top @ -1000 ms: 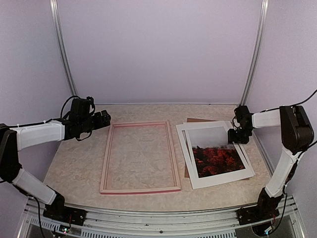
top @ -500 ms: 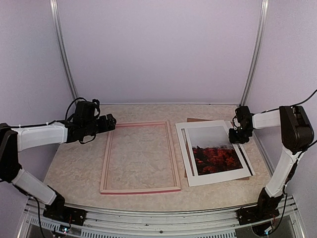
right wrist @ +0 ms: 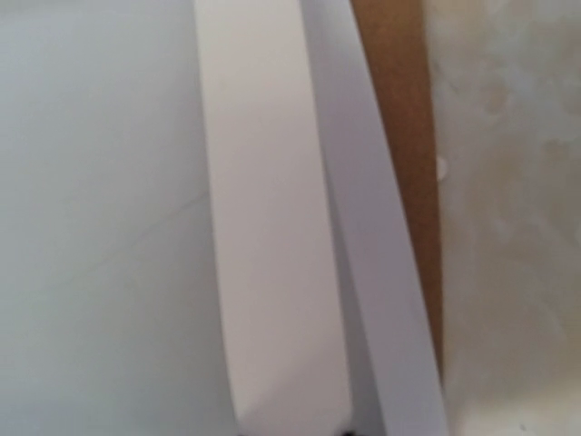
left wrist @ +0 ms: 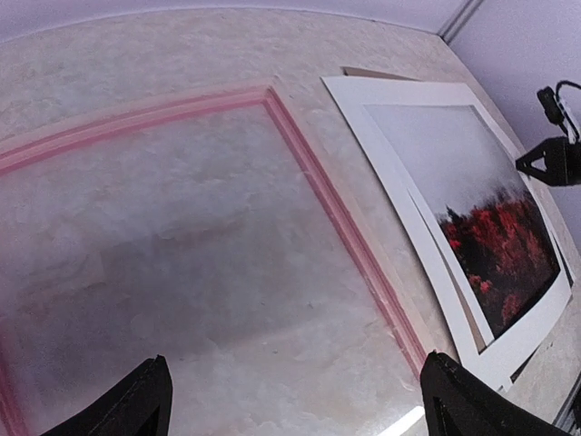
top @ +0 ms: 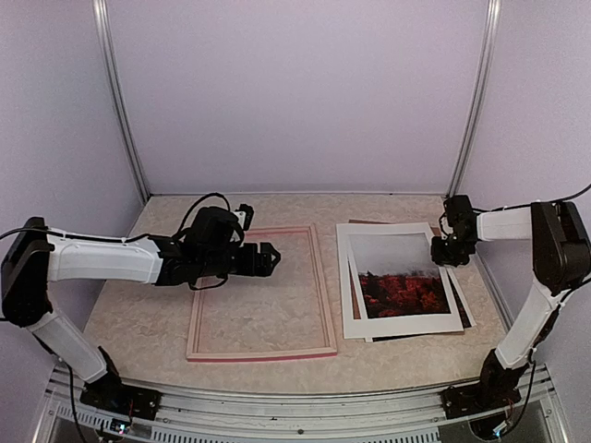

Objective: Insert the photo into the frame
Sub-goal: Pick up the mat board from the photo, then pass from the right arm to the left

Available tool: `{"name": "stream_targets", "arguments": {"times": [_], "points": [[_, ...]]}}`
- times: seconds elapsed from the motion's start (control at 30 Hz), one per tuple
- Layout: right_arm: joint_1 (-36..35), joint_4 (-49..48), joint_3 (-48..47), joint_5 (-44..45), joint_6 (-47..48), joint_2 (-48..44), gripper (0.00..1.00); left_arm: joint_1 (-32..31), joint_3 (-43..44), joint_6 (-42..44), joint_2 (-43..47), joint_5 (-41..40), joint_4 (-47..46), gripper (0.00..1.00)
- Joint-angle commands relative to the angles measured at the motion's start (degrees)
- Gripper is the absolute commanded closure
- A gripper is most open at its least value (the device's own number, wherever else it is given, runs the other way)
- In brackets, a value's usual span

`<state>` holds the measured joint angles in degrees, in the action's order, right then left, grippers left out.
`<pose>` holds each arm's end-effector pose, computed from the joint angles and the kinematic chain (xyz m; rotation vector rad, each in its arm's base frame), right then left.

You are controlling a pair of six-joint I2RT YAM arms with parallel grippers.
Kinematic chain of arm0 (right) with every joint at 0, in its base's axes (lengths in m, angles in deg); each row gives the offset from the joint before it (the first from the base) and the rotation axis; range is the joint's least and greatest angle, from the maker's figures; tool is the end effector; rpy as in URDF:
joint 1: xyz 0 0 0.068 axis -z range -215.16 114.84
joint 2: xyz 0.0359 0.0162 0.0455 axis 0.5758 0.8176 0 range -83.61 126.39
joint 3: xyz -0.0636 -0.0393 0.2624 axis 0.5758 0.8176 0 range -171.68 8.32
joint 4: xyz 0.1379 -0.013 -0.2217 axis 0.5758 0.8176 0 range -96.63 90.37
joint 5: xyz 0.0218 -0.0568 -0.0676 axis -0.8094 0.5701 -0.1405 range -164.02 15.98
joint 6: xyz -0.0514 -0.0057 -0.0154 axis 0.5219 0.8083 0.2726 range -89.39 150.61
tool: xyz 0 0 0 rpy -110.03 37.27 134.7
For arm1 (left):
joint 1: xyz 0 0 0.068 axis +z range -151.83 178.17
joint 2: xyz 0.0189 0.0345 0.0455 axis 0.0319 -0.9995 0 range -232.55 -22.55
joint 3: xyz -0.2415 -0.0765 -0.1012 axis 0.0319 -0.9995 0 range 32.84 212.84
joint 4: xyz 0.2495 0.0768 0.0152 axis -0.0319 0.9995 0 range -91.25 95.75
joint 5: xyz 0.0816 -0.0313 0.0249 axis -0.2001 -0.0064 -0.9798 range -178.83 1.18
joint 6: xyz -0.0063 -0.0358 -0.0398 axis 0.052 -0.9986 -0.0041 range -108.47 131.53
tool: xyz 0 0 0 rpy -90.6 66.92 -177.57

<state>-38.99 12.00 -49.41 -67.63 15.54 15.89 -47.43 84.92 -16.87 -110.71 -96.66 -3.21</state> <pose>0.3398 0.0189 0.1603 0.2943 2.5978 -0.0305 0.2381 -0.2362 0.2202 0.2522 2.2070 -0.5870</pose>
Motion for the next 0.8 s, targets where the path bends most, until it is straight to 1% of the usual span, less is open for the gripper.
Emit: {"name": "stream_targets", "arguments": {"times": [0.0,0.1,0.2,0.47,0.77], "points": [[0.76,1.20,0.91,-1.09,-0.60,-3.85,0.80,-5.40,6.18,-1.12,-6.07,1.19,-1.04,0.05],[0.77,1.73,0.96,-2.82,-0.79,-5.72,0.81,-7.90,9.28,-1.66,-10.17,1.94,-1.02,0.05],[0.84,2.30,0.79,-5.08,-0.92,-7.70,0.81,-8.98,10.80,-2.53,-12.60,3.80,-2.24,0.05],[0.79,4.14,-0.37,-10.46,-1.41,-11.97,0.83,-9.33,15.77,-3.64,-18.09,10.76,-5.27,0.05],[0.86,6.48,-2.22,-12.88,-1.52,-15.68,0.83,-9.94,24.73,-6.48,-26.89,15.82,-5.42,0.05]]}}
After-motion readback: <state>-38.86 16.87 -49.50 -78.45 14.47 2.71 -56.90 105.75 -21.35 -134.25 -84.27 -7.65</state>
